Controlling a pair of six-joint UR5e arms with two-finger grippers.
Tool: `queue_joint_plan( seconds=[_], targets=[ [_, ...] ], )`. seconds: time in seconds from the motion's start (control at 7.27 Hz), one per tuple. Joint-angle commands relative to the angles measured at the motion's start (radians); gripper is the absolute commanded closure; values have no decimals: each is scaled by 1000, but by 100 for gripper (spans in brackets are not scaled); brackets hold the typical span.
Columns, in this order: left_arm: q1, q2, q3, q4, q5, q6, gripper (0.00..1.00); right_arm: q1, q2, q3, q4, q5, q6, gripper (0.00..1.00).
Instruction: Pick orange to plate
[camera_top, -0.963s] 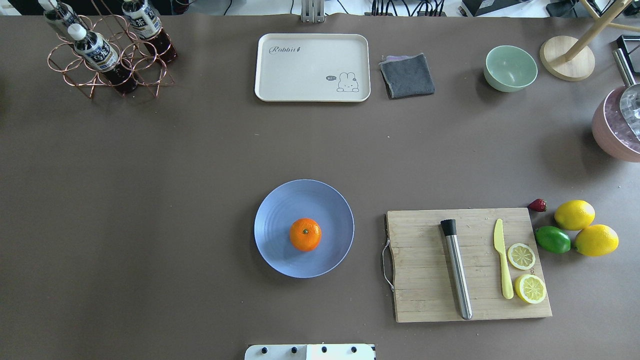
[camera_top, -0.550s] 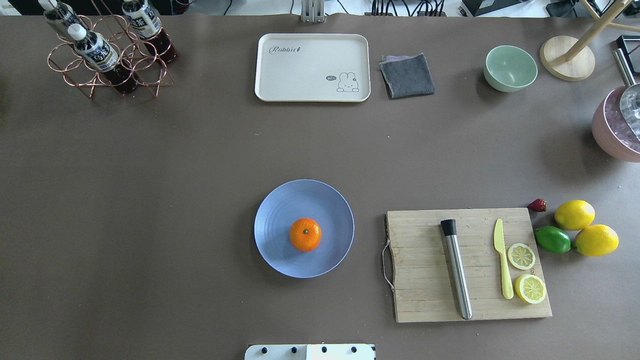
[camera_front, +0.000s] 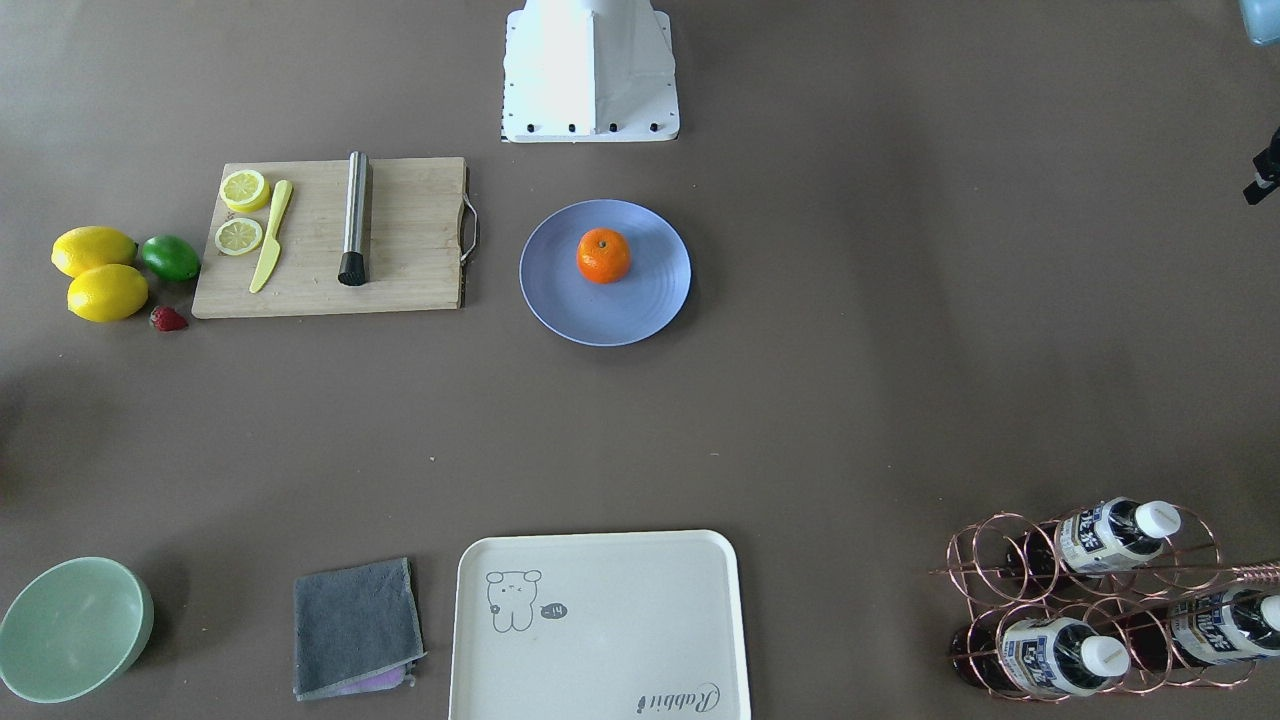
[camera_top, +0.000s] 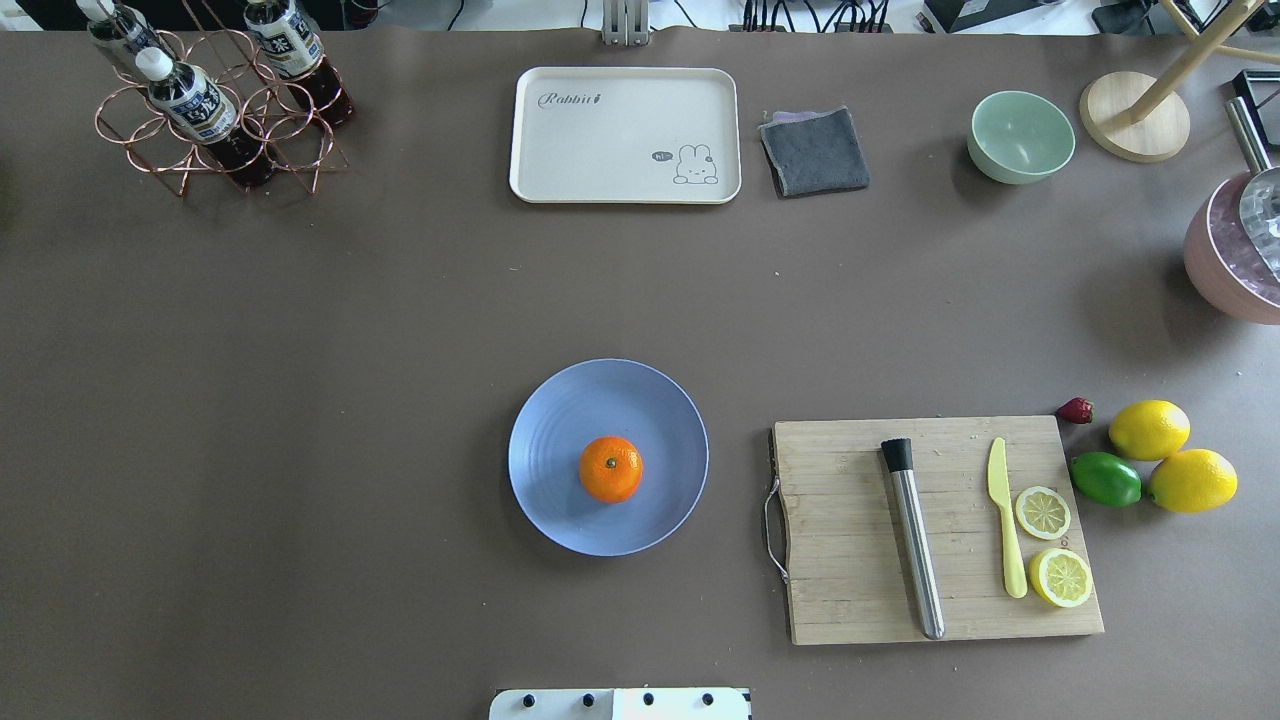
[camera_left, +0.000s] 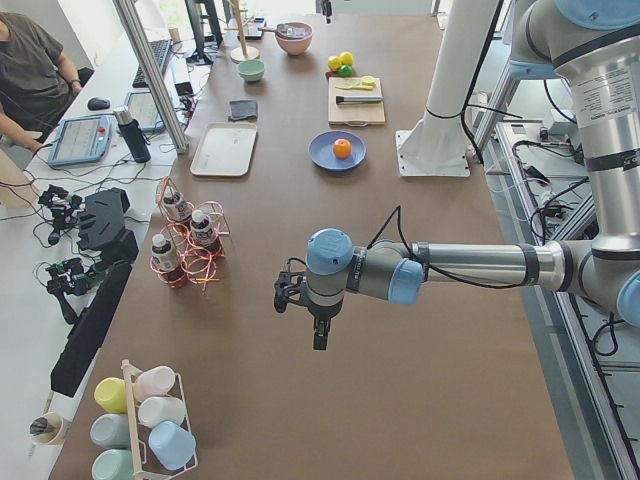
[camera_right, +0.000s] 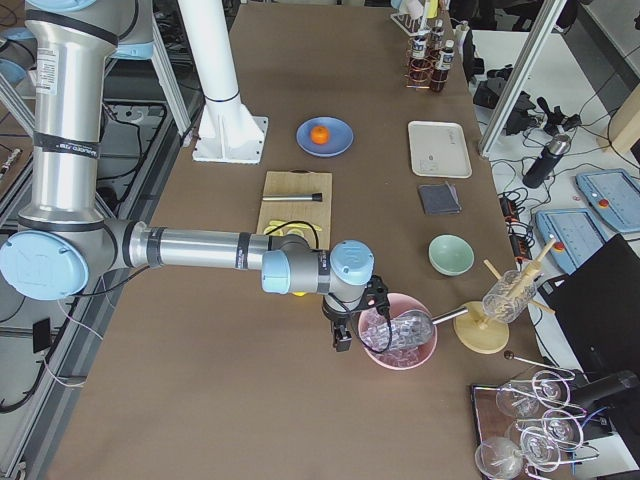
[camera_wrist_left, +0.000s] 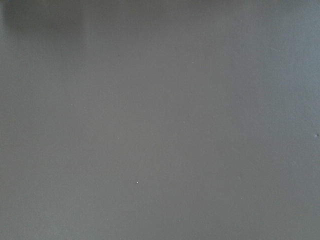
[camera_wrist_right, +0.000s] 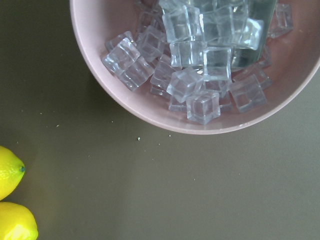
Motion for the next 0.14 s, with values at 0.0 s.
queue_joint_plan(
  seconds=[0.0],
  targets=[
    [-1, -1, -1, 0, -1, 0, 3, 0, 1, 2, 1, 1, 3, 0]
  ],
)
